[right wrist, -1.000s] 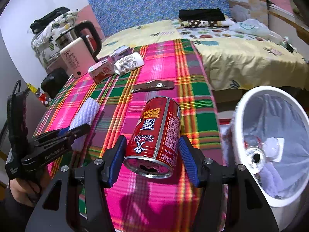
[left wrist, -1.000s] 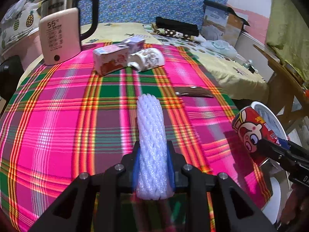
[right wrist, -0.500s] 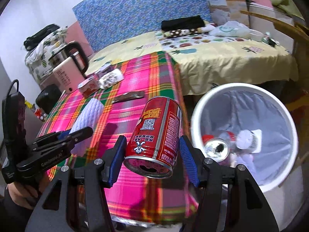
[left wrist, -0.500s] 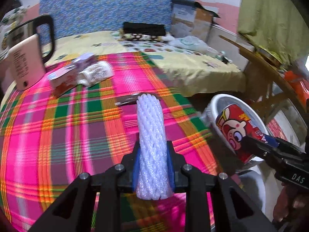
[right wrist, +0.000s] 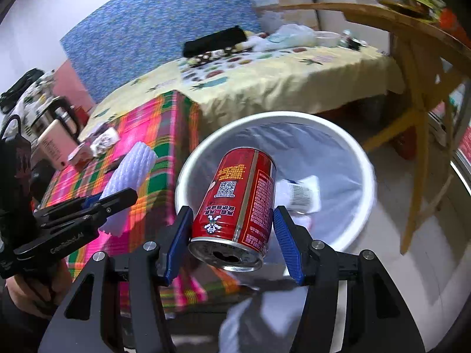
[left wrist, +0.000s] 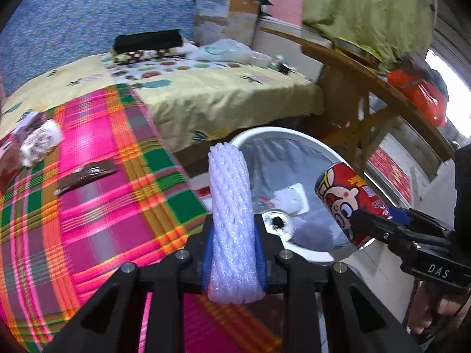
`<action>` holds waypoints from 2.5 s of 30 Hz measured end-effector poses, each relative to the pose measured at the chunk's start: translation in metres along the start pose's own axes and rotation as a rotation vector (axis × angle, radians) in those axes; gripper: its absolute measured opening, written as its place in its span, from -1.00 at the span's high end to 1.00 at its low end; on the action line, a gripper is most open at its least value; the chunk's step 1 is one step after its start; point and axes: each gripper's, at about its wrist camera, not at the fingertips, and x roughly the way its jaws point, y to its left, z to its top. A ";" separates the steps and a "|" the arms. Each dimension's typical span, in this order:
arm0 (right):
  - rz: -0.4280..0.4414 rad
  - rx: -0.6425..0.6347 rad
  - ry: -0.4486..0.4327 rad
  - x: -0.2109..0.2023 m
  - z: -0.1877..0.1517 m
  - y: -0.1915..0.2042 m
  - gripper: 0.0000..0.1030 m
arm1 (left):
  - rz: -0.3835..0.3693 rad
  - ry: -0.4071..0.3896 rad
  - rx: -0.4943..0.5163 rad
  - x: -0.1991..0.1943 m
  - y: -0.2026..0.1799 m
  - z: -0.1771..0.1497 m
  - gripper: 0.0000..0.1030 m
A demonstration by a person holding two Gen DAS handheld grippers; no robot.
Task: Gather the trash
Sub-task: 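Carry the foam net and red can over the bin and open both grippers, then move both open grippers back toward the remaining trash on the table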
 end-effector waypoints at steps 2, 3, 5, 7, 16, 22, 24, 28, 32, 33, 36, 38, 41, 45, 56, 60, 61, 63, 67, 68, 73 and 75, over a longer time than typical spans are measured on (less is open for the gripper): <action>-0.014 0.015 0.005 0.000 -0.001 -0.008 -0.12 | -0.021 0.014 0.017 0.008 -0.009 0.002 0.51; -0.021 0.021 0.009 0.000 -0.002 -0.011 -0.12 | -0.030 0.021 0.023 0.010 -0.013 0.003 0.51; -0.030 0.027 0.018 0.001 -0.003 -0.016 -0.12 | -0.045 0.037 0.036 0.019 -0.020 0.005 0.51; -0.037 0.032 0.029 0.003 -0.002 -0.019 -0.12 | -0.054 0.050 0.046 0.025 -0.026 0.004 0.51; -0.055 0.073 0.061 0.007 -0.005 -0.039 -0.13 | -0.093 0.094 0.080 0.047 -0.045 0.006 0.49; -0.050 0.091 0.030 0.001 -0.005 -0.044 -0.13 | -0.111 0.100 0.086 0.052 -0.051 0.009 0.42; -0.046 0.095 0.017 -0.002 -0.005 -0.045 -0.13 | -0.120 0.093 0.083 0.051 -0.052 0.010 0.12; -0.037 0.094 -0.002 -0.005 -0.003 -0.044 -0.13 | -0.148 0.057 0.059 0.044 -0.049 0.014 -0.17; -0.032 0.077 -0.008 -0.006 -0.001 -0.038 -0.14 | -0.140 0.032 0.041 0.037 -0.042 0.017 -0.20; -0.032 0.071 -0.010 -0.007 -0.001 -0.036 -0.14 | -0.139 0.031 0.034 0.035 -0.040 0.018 -0.20; -0.032 0.053 -0.008 -0.006 -0.001 -0.031 -0.14 | -0.134 0.030 0.013 0.031 -0.033 0.017 -0.20; -0.029 0.043 -0.006 -0.006 0.000 -0.029 -0.14 | -0.129 0.031 0.001 0.027 -0.027 0.015 -0.20; -0.027 0.031 -0.003 -0.006 0.000 -0.026 -0.14 | -0.115 0.029 -0.014 0.021 -0.020 0.011 -0.20; -0.021 0.014 -0.002 -0.007 -0.001 -0.018 -0.13 | -0.090 0.018 -0.040 0.012 -0.010 0.005 -0.19; 0.031 -0.077 -0.011 -0.010 -0.003 0.020 -0.13 | 0.008 -0.013 -0.105 -0.018 0.026 -0.017 -0.19; 0.054 -0.105 -0.006 -0.007 -0.005 0.035 -0.13 | 0.063 -0.033 -0.129 -0.031 0.039 -0.025 -0.19; 0.063 -0.112 -0.002 -0.006 -0.005 0.039 -0.13 | 0.075 -0.037 -0.137 -0.034 0.043 -0.027 -0.19; 0.076 -0.125 0.003 -0.004 -0.007 0.047 -0.13 | 0.103 -0.046 -0.153 -0.040 0.051 -0.032 -0.19; 0.108 -0.162 0.017 0.002 -0.007 0.063 -0.13 | 0.154 -0.055 -0.183 -0.049 0.068 -0.041 -0.19; 0.111 -0.169 0.020 0.004 -0.008 0.066 -0.13 | 0.165 -0.056 -0.191 -0.052 0.073 -0.044 -0.19; 0.143 -0.213 0.035 0.010 -0.007 0.086 -0.13 | 0.219 -0.063 -0.222 -0.062 0.095 -0.053 -0.19; 0.156 -0.233 0.040 0.014 -0.005 0.094 -0.13 | 0.237 -0.066 -0.233 -0.067 0.104 -0.056 -0.19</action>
